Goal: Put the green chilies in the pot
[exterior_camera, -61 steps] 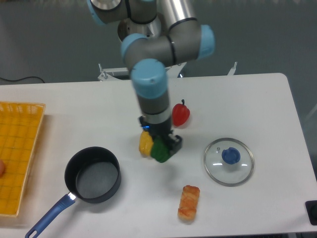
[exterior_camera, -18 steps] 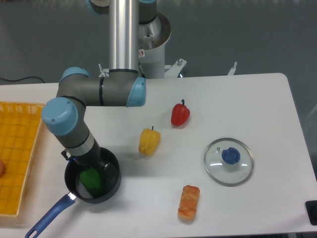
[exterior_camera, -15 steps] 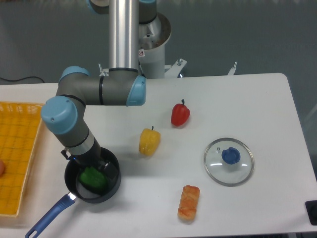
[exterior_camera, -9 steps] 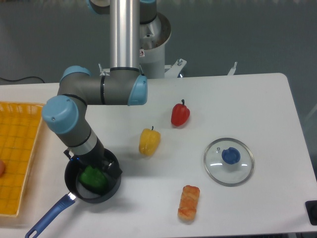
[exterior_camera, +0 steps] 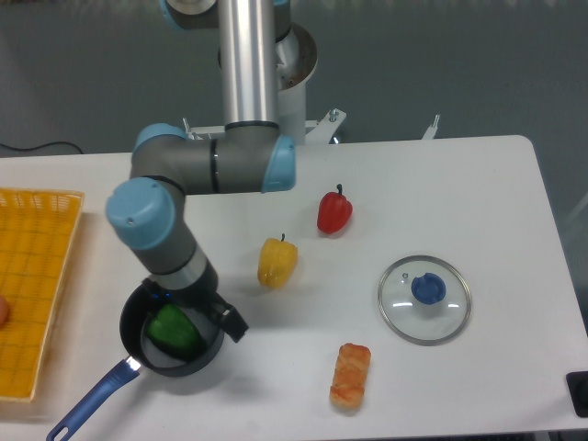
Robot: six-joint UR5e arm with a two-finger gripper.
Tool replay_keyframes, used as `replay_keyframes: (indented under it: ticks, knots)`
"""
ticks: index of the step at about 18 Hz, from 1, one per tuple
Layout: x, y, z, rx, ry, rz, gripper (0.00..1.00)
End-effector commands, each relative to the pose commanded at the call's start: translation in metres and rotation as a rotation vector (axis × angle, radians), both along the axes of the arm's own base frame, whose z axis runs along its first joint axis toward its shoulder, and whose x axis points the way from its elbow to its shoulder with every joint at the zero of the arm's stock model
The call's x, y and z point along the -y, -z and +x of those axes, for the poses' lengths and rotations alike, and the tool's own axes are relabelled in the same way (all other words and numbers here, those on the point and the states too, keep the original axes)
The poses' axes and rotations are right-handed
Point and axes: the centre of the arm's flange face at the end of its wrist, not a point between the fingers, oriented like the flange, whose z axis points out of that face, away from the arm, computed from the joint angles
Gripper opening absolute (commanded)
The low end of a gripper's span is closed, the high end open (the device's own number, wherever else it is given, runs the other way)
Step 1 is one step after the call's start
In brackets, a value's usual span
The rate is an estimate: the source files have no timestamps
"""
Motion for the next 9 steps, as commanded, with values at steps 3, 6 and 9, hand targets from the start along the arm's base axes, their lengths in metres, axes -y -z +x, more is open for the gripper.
replay_keyframes:
  ticks: [3, 6, 9]
  knots:
    - [0.012, -0.006, -0.023, 0.009, 0.015, 0.006, 1.00]
    - [0.027, -0.010, -0.046, 0.010, 0.023, -0.003, 1.00]
    - [0.043, -0.017, -0.066, 0.017, 0.076, -0.007, 1.00]
